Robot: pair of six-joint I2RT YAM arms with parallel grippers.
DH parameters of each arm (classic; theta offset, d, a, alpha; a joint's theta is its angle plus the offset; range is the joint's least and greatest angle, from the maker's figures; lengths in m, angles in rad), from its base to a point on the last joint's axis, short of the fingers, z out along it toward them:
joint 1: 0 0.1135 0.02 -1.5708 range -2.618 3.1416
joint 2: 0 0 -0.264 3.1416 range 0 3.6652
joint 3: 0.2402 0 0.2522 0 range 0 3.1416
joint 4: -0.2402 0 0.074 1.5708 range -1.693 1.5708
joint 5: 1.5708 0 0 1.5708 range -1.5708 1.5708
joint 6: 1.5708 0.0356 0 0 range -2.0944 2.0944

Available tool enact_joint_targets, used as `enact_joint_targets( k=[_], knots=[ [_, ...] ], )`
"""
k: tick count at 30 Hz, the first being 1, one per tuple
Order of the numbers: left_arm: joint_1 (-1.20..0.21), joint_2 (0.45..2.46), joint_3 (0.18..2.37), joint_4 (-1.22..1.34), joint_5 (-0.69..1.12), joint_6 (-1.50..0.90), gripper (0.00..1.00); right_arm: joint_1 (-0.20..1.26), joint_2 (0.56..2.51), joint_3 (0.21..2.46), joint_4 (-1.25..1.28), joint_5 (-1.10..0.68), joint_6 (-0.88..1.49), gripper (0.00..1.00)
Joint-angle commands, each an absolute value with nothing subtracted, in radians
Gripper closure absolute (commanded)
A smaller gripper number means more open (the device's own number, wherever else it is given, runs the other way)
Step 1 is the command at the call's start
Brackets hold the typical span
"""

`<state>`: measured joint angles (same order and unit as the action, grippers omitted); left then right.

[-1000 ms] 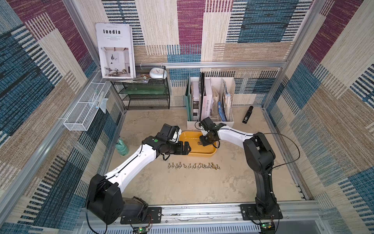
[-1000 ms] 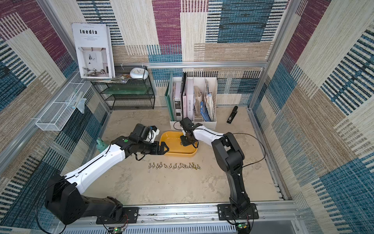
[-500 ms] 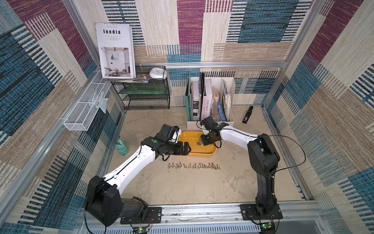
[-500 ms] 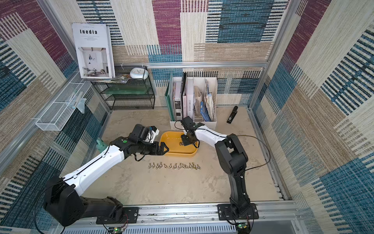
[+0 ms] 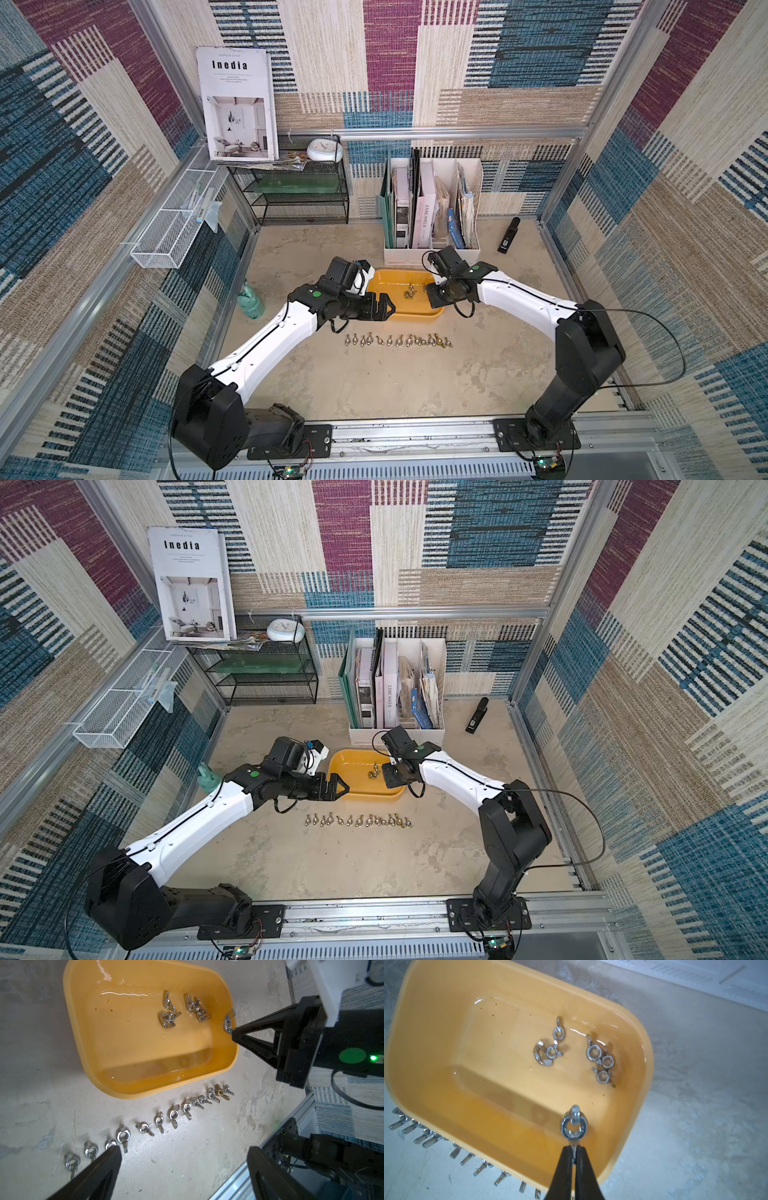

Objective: Take out the wing nut from the storage box
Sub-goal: Place the wing nut at the center of the board.

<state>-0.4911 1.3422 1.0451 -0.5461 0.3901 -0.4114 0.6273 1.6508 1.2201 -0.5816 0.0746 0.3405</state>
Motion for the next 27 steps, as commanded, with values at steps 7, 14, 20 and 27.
enact_joint_targets(
  k=[7,14,20,27],
  knots=[
    [-0.574,1.393,1.079,-0.506,0.451,-0.403,0.01,0.640,1.441,1.000,-0.626,0.103,0.489,1.00],
    [-0.635,1.412,1.095,-0.500,0.456,-0.412,0.01,0.646,1.346,0.859,-0.620,0.070,0.528,1.00],
    [-0.656,1.408,1.090,-0.503,0.439,-0.425,0.01,0.646,1.332,0.787,-0.580,0.049,0.560,1.00],
    [-0.664,1.401,1.088,-0.516,0.433,-0.427,0.01,0.646,1.363,0.728,-0.520,0.034,0.555,1.00]
  ],
)
